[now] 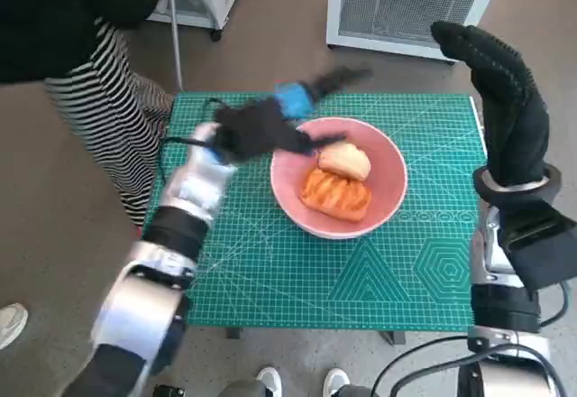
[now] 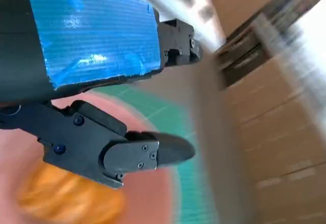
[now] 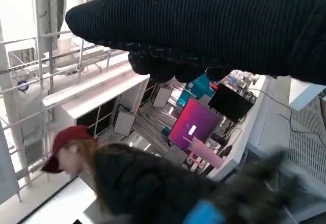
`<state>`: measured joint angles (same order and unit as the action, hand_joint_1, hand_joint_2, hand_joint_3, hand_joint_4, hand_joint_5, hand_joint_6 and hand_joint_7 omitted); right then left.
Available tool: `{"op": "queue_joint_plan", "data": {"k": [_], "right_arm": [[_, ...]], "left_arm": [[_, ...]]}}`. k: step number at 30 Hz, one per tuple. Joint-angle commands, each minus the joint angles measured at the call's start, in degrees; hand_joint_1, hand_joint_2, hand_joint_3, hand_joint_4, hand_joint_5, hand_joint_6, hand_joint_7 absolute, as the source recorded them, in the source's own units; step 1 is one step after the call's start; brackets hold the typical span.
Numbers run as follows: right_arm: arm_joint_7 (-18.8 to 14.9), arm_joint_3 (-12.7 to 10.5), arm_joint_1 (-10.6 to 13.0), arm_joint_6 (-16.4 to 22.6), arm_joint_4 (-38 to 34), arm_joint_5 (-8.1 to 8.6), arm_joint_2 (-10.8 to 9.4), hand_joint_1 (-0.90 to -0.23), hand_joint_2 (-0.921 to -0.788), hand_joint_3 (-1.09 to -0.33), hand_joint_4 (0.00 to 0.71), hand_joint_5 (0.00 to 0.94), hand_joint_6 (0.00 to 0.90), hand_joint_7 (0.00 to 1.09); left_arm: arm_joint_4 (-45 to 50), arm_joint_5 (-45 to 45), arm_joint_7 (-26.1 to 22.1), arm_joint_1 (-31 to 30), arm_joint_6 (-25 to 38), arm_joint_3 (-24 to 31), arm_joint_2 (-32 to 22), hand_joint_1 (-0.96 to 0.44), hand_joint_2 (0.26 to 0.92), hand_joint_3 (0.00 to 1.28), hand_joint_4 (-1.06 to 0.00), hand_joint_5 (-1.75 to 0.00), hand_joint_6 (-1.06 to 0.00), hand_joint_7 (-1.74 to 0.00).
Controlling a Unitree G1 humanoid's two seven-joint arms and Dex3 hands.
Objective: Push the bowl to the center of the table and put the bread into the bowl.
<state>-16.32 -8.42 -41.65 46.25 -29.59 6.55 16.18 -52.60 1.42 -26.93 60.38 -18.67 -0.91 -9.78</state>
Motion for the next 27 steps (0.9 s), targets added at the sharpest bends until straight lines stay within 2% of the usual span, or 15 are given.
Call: {"op": "queue_joint_plan", "data": {"k": [1,5,11,22,27], "right_arm": [[1.1,0.3,0.3,-1.4,1.1,-0.58,-0.5,-0.750,-0.921,-0.826,0.316,0.006,0.012,0.66],[2.3,0.5,0.2,-2.7,2.6,-0.81,-1.2,-0.754,-0.921,-0.826,0.316,0.006,0.018,0.66],[4.2,1.0,0.2,-4.7,5.7,-1.53,-2.3,-0.772,-0.921,-0.823,0.316,0.006,0.025,0.66],[5.0,2.1,-0.6,-5.6,8.1,-2.62,-2.7,-0.764,-0.921,-0.825,0.319,0.006,0.035,0.66],[4.2,2.5,-1.4,-5.7,7.7,-1.98,-2.6,-0.758,-0.921,-0.827,0.319,0.006,0.036,0.66]], "left_arm": [[6.3,-8.6,1.8,-4.0,-4.2,6.5,2.7,-0.74,0.921,0.66,-0.03,-0.01,-0.05,-0.24],[11.5,-13.3,4.4,-6.4,-7.5,9.7,5.5,-0.72,0.921,0.70,-0.05,-0.01,-0.01,-0.35],[13.9,-15.9,6.2,-8.0,-12.1,12.0,6.7,-0.72,0.921,0.65,-0.07,-0.01,-0.02,-0.39],[18.9,-15.0,8.0,-11.2,-17.9,11.6,5.7,-0.71,0.921,0.62,-0.06,-0.01,-0.07,-0.26],[21.2,-15.9,7.9,-12.7,-18.1,11.4,6.1,-0.71,0.921,0.62,-0.07,-0.01,-0.07,-0.23]]}}
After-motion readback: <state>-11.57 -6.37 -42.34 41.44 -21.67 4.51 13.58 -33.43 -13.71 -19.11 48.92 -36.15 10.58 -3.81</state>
